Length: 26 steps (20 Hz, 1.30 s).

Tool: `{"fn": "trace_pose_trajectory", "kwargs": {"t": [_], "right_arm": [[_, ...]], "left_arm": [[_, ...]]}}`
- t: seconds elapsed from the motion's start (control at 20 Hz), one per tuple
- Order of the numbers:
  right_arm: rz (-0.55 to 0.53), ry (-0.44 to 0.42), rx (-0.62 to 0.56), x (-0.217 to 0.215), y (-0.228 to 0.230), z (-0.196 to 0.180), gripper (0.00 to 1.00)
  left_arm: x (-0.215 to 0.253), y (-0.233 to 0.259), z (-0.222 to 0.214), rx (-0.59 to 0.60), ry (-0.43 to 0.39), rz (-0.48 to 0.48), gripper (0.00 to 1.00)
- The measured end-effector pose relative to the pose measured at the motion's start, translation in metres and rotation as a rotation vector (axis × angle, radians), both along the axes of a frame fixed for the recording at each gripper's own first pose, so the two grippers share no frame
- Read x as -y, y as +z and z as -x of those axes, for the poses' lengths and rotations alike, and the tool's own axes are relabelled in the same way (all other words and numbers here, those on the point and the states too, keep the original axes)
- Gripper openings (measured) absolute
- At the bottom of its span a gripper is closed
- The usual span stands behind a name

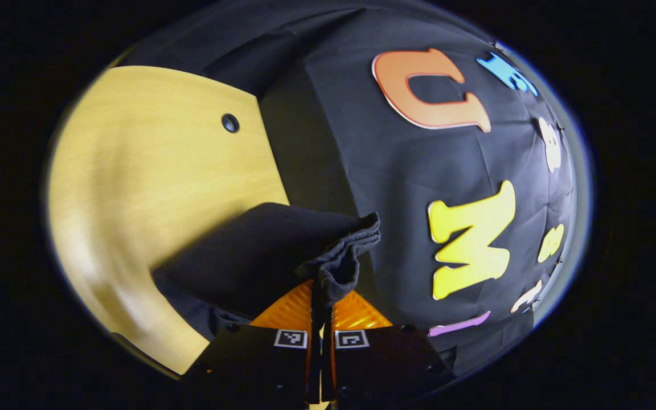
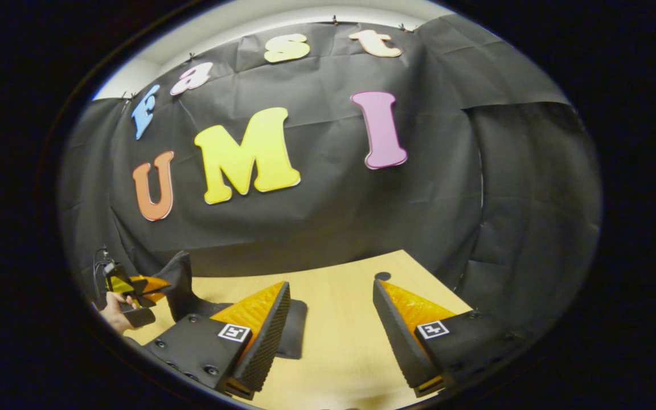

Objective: Grasp the waist and the cuffs of the jeans and fold them to make the two legs overlap; first hold the waist and fold one-third of the jeans toward the cuffs, then hold the cuffs and fold the remaining one-third in the same direction to finish folding.

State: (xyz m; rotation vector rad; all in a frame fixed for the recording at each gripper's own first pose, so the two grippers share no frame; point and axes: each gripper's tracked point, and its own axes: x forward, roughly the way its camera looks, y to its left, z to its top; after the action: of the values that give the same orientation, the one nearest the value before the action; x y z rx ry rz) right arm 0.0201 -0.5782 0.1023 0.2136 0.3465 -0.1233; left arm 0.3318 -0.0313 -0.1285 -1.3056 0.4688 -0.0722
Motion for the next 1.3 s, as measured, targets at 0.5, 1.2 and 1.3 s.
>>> {"fn": "trace_pose_trajectory", "kwargs": {"t": [0.5, 1.2, 1.3], "right_arm": [[0.0, -0.14, 0.015, 0.081, 0.013, 0.05, 0.9], [0.022, -0.194, -0.002, 0.113, 0.012, 0.079, 0.9], [0.022, -0.194, -0.004, 0.111, 0.012, 0.081, 0.9]], "left_arm": [[0.155, 0.012, 0.021, -0.013, -0.168, -0.034, 0.04], [0.207, -0.077, 0.056, -0.064, -0.279, -0.477, 0.17], [0.211, -0.075, 0.058, -0.032, -0.303, -0.552, 0.35]]}}
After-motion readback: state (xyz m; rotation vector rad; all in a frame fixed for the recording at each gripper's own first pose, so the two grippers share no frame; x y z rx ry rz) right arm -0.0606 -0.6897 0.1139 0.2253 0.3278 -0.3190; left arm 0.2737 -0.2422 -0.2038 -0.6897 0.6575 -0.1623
